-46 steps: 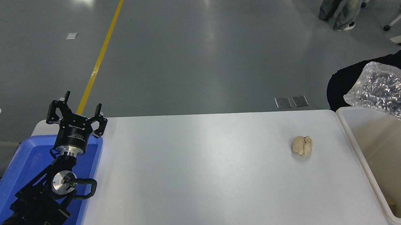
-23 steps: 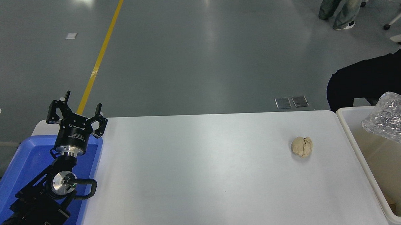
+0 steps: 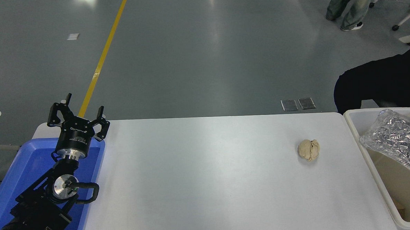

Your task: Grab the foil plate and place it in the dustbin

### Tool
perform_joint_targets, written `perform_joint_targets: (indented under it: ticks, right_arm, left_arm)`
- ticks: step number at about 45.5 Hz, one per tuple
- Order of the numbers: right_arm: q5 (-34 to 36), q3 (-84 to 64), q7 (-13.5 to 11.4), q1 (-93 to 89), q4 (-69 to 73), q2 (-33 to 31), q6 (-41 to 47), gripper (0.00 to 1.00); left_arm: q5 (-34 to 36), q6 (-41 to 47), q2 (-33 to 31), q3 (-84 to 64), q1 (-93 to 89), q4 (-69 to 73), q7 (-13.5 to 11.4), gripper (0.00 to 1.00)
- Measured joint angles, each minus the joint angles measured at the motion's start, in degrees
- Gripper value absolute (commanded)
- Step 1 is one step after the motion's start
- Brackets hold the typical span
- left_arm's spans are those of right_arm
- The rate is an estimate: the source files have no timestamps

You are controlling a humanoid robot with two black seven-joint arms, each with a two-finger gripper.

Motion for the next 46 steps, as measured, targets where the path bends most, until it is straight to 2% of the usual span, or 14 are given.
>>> perform_joint_targets:
  ticks: [4, 7, 9, 12, 13, 31, 46]
  right_arm:
    - [0.0, 0.6, 0.0, -0.8, -0.4, 0.1, 0.0, 0.16]
    - [0.0, 0.9, 0.0, -1.2, -0.5, 0.1, 0.0, 0.37]
    - [0.0, 1.1, 0.0, -1.5, -0.7, 0.1, 0.0, 0.54]
    - [0.0, 1.3, 0.0, -1.8, -0.8, 0.1, 0.0, 0.91]
    - [0.0, 1.4, 0.0, -1.9, -0.9, 0.1, 0.0, 1.00]
    - [0.0, 1.8, 0.0, -1.4, -0.6, 0.6, -0.1, 1.00]
    - [-0.3, 1.3, 0.0, 10.3, 1.7, 1.5, 0.6, 1.00]
  left_arm:
    - [0.0, 0.0, 0.0, 0.0, 0.0, 0.0, 0.0, 0.98]
    - [0.0, 0.0, 0.0, 0.0, 0.0, 0.0, 0.0, 0.98]
    - [0.0, 0.0, 0.0, 0.0, 0.0, 0.0, 0.0, 0.98]
    - [0.0, 0.0, 0.0, 0.0, 0.0, 0.0, 0.0, 0.98]
    - [0.0, 0.0, 0.0, 0.0, 0.0, 0.0, 0.0, 0.98]
    - [0.0, 0.0, 0.0, 0.0, 0.0, 0.0, 0.0, 0.98]
    - [0.0, 0.0, 0.0, 0.0, 0.0, 0.0, 0.0, 0.98]
